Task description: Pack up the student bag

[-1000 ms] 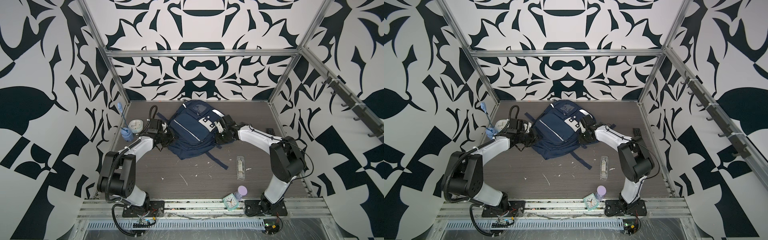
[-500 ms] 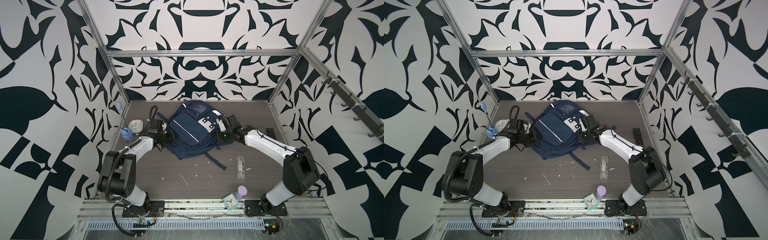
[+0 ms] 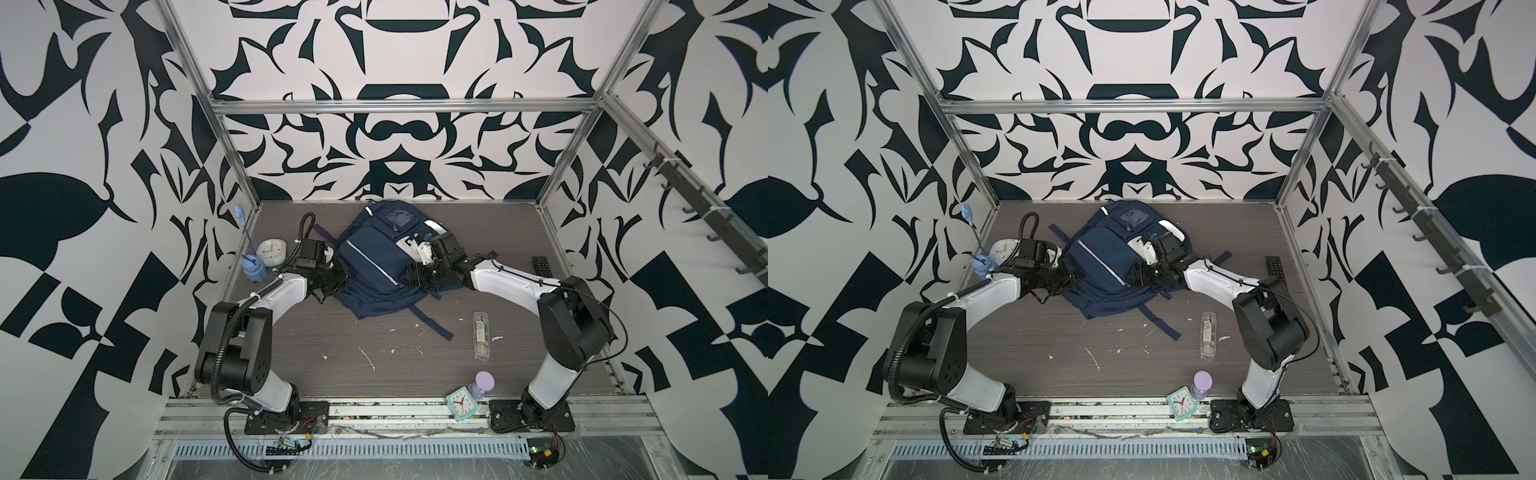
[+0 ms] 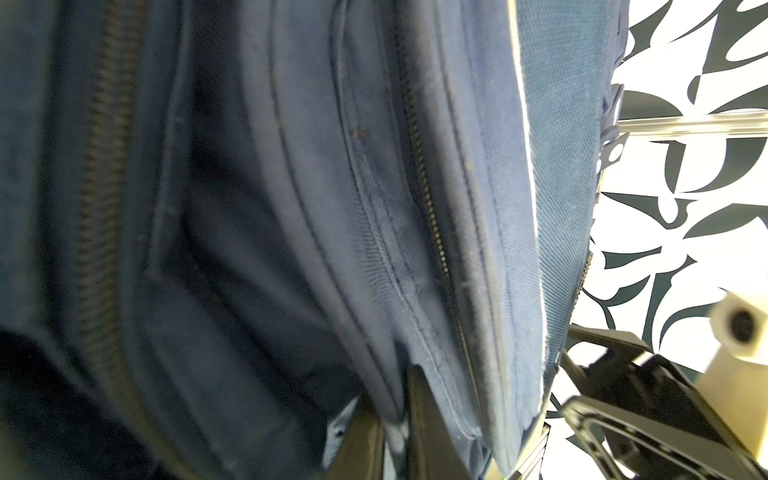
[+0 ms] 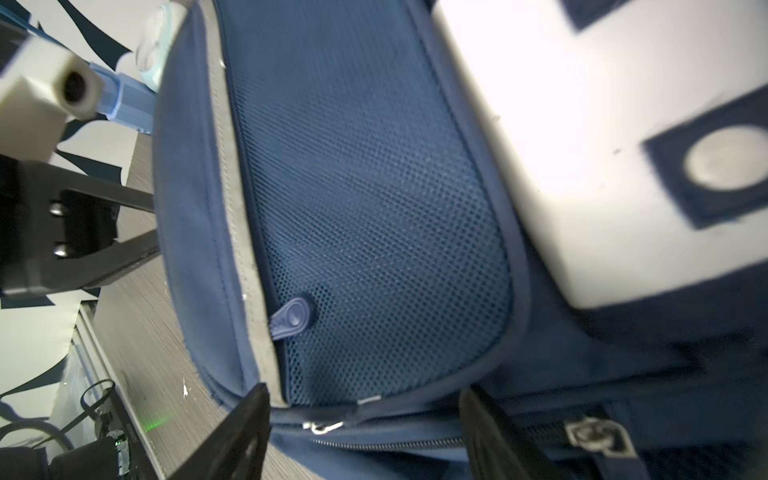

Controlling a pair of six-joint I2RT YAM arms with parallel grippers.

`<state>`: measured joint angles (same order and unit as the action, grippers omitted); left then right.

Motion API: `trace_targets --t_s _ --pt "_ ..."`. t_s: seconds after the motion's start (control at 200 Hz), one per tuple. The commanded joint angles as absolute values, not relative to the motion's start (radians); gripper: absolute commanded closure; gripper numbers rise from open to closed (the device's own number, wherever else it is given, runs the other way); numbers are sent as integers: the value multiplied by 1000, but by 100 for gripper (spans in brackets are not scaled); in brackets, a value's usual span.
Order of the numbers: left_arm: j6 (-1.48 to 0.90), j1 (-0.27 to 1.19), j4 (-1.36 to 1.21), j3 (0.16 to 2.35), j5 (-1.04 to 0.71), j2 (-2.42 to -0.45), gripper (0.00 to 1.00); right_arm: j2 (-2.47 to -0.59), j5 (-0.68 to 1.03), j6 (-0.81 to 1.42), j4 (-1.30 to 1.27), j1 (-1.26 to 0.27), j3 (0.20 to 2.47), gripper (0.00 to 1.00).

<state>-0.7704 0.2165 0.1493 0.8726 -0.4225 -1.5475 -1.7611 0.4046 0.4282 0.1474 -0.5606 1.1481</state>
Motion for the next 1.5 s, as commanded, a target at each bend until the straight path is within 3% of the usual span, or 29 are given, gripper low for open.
trace_targets --t_s 0.0,0.35,0.875,1.155,1.494 --pt "-775 221 163 852 -426 -1534 86 -1762 455 450 101 -565 1193 26" --pt "-776 221 153 844 -427 -1536 86 -1777 510 446 73 -625 1181 26" --pt "-801 221 118 850 -425 -1570 86 -1524 525 457 147 -736 1017 28" --pt "-801 221 117 833 -426 -1555 86 -1559 187 354 233 -737 1043 34" --pt "-803 221 117 817 -432 -1545 86 -1693 110 259 265 -746 1152 43"
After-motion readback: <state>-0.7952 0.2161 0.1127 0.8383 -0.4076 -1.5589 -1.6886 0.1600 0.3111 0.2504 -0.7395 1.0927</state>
